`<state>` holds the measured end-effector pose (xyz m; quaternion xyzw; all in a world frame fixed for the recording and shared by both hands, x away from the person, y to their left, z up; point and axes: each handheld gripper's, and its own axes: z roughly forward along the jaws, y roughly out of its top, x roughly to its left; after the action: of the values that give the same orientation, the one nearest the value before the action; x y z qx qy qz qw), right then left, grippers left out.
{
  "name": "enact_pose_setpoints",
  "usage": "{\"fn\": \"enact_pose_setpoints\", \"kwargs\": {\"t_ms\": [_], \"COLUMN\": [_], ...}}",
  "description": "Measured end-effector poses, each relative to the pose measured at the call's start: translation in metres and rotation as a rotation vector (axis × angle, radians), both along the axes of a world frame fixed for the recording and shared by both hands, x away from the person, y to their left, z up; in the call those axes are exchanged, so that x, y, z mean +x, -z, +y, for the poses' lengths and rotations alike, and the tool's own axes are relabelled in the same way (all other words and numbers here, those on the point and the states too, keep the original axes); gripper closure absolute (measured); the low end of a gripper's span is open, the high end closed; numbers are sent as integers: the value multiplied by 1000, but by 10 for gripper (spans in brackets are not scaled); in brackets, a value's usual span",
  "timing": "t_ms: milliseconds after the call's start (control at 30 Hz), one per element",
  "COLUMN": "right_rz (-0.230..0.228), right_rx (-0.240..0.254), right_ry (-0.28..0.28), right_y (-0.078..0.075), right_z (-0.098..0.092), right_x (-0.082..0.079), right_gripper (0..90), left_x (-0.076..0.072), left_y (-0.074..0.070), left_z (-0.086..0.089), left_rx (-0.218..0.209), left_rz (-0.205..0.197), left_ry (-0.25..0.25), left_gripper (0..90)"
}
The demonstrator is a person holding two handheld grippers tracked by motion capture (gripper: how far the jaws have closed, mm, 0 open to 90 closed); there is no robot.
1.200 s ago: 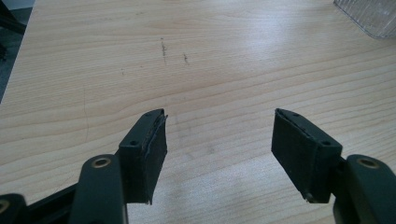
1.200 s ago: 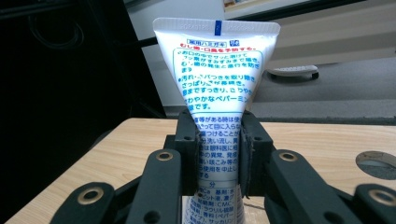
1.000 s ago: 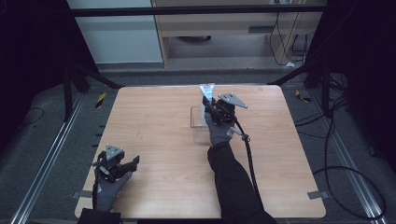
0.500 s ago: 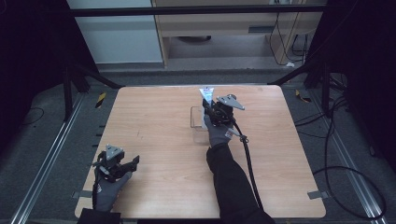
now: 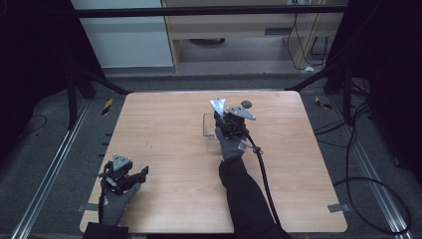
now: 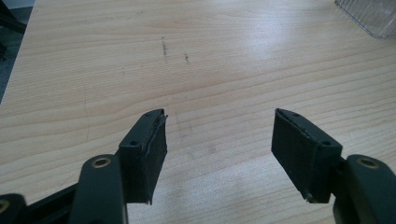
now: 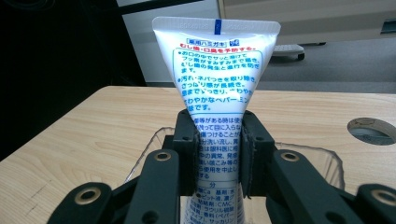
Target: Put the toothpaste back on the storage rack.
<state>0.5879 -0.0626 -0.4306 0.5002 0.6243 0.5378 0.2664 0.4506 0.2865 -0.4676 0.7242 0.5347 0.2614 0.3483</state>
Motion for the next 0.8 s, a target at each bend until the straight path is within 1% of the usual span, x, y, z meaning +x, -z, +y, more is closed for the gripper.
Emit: {"fn": "enact_pose_setpoints", "kwargs": {"t_ms": [233, 400, 467, 533, 600, 633, 667, 800], "right_rz": [7, 25, 22, 29, 26, 38, 38, 43], "right_rx": [-22, -37, -40, -42, -66, -91, -91, -122], "right_ry": [-2, -9, -7, -9, -12, -18, -18, -24], "right_y": [2, 3, 4, 3, 2, 2, 2, 4], "right_z": [2, 2, 1, 0, 0, 1, 1, 1], "right_x": [-2, -4, -6, -7, -9, -10, -10, -11], "right_gripper": [710, 703, 700, 698, 691, 670, 670, 641], "left_x": [0, 0, 0, 0, 0, 0, 0, 0], "left_y": [0, 0, 0, 0, 0, 0, 0, 0], "left_z": [0, 0, 0, 0, 0, -1, -1, -1], "left_rx": [0, 1, 2, 3, 3, 3, 2, 3], "left_rz": [-2, -1, 0, 1, 0, 0, 0, 0], "left_ry": [0, 1, 1, 0, 2, 1, 2, 1], "left_gripper": [346, 346, 346, 347, 346, 346, 346, 346]}}
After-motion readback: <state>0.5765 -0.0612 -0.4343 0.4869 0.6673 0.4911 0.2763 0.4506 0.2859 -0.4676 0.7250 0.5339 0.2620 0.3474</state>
